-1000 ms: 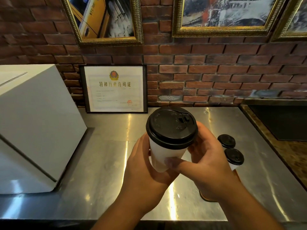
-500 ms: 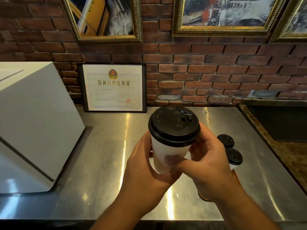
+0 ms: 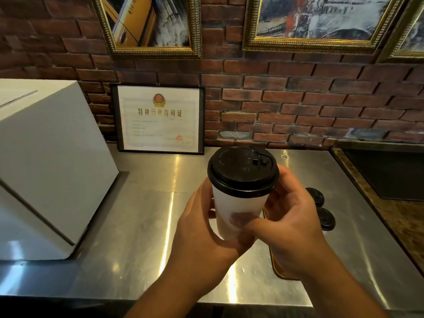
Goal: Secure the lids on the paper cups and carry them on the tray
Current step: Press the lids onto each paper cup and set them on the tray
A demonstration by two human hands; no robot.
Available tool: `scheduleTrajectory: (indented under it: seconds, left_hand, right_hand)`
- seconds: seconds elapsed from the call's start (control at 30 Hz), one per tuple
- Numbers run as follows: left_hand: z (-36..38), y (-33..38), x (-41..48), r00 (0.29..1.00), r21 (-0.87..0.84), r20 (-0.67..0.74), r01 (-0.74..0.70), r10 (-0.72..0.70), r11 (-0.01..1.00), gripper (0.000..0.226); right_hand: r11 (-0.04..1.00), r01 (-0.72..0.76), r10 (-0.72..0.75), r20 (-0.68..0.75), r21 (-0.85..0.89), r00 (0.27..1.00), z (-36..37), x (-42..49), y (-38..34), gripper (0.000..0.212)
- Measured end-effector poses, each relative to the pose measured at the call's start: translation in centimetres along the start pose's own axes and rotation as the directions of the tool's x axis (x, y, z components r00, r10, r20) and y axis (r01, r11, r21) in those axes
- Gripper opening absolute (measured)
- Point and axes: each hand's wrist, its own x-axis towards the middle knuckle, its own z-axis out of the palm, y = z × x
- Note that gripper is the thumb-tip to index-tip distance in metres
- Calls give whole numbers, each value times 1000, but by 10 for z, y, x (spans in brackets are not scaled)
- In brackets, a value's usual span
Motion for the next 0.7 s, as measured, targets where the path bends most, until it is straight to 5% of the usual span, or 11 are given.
scheduleTrajectory:
  seconds: [0.7]
  left_hand:
    - [0, -4, -3, 998, 81, 54, 11, -15, 997, 96]
  right_hand:
    - [999, -32, 32, 7, 28, 999, 0, -4, 0, 83]
